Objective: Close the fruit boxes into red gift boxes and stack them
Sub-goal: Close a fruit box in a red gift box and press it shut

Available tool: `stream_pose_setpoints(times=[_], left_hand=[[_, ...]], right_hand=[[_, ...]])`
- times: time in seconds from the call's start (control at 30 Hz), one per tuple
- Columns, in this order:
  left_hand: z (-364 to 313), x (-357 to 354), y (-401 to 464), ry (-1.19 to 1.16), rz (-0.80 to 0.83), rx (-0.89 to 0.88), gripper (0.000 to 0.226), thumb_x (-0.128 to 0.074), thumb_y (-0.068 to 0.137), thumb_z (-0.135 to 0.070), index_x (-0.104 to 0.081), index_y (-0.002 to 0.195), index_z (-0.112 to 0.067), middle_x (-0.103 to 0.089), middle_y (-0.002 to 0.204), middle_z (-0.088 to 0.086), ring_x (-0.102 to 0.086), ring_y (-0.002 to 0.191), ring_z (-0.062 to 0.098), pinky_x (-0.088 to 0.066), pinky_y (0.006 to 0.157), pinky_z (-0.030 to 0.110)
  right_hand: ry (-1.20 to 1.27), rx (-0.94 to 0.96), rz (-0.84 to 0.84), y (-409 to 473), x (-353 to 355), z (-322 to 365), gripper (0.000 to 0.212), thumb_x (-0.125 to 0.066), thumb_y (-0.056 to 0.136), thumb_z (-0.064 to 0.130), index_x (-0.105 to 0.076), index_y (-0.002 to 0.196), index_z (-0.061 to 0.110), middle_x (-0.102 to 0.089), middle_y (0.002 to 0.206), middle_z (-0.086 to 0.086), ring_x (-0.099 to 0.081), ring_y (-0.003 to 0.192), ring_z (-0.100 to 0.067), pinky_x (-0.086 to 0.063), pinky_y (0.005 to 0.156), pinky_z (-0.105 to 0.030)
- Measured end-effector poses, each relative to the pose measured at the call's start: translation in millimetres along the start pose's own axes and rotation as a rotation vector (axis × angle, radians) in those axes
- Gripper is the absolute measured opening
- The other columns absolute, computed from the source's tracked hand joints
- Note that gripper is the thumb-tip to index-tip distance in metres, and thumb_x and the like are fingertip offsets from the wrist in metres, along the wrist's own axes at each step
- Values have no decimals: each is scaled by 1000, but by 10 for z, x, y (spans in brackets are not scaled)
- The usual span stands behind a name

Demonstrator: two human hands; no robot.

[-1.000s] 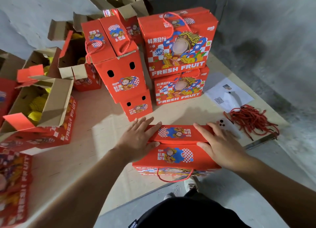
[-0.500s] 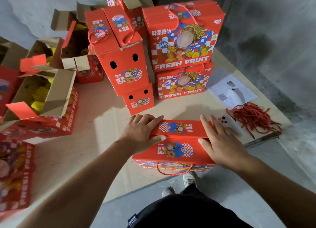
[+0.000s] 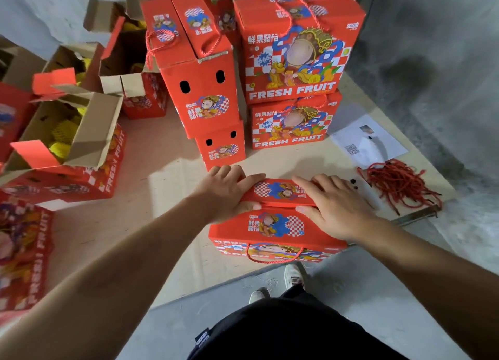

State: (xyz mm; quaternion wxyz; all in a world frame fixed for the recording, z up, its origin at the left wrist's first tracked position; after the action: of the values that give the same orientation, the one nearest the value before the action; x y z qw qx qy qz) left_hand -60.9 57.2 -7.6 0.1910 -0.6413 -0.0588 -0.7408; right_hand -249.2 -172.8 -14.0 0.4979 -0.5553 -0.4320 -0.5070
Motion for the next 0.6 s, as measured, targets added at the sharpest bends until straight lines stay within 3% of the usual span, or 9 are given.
stream_pose_setpoints(times=[0.13, 0.23, 0.33, 0.4, 0.43, 0.53, 0.6], left_hand=[[-73, -94, -18, -135, -47, 102, 94, 0, 85, -91, -18, 161, -38, -50, 136, 1, -49, 123, 25, -35, 113, 46], [-92, -96, -18, -93, -76, 116, 92, -10, 87, -90, -20, 162, -36, -48, 142, 1, -47, 128, 26, -32, 115, 47], [-207, -53, -133, -76, -369, 164, 85, -32, 94, -82, -43, 155, -23, -55, 135, 8, -54, 115, 33, -38, 104, 50], [-369, -108, -245, -153, -645, 113, 72, -47, 96, -73, -54, 142, -18, -56, 126, 10, -52, 104, 34, -40, 95, 49], [-452, -147, -298, -193, -704, 68, 69, -50, 96, -72, -55, 138, -17, -55, 124, 10, -51, 103, 34, -40, 93, 49], [-658, -258, -411, -232, -640, 4, 73, -48, 94, -78, -54, 138, -19, -55, 129, 8, -53, 111, 33, -40, 101, 50], [-716, -296, -426, -225, -562, 34, 84, -46, 90, -84, -51, 144, -20, -54, 135, 7, -53, 119, 33, -36, 110, 50]], right_hand=[[-25, -10, -27, 18, -14, -5, 83, -5, 94, 80, -20, 160, 32, -48, 127, -7, -54, 110, -34, -48, 98, -50], [24, -34, 88, 48, -12, -16, 86, -8, 87, 87, -4, 160, 41, -41, 137, -5, -46, 124, -33, -40, 108, -49], [125, -54, 258, 166, 101, -65, 90, -6, 74, 99, 6, 152, 56, -38, 146, -4, -40, 135, -34, -35, 110, -52], [126, -37, 295, 249, 206, -132, 92, -6, 69, 104, -2, 149, 59, -42, 153, 0, -43, 138, -31, -38, 106, -50], [130, -29, 265, 270, 244, -158, 91, -10, 70, 105, -11, 149, 59, -45, 154, 4, -47, 137, -27, -41, 102, -46], [206, -46, 72, 192, 170, -126, 95, -20, 71, 104, -33, 148, 51, -58, 143, 8, -57, 126, -25, -45, 92, -39], [184, -63, -9, 73, 17, -27, 98, -15, 74, 100, -32, 152, 44, -58, 137, 0, -56, 119, -31, -48, 97, -44]])
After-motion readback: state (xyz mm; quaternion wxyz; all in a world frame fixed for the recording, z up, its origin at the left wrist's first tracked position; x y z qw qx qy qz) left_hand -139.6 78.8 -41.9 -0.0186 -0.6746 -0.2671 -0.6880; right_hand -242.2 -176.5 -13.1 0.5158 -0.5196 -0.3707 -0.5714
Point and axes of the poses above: each hand's wrist, its own y-axis towards the middle knuckle, its own x-axis out of the back of the hand, z = x × y, the point moved 1 cm from there along y, towards the middle knuckle
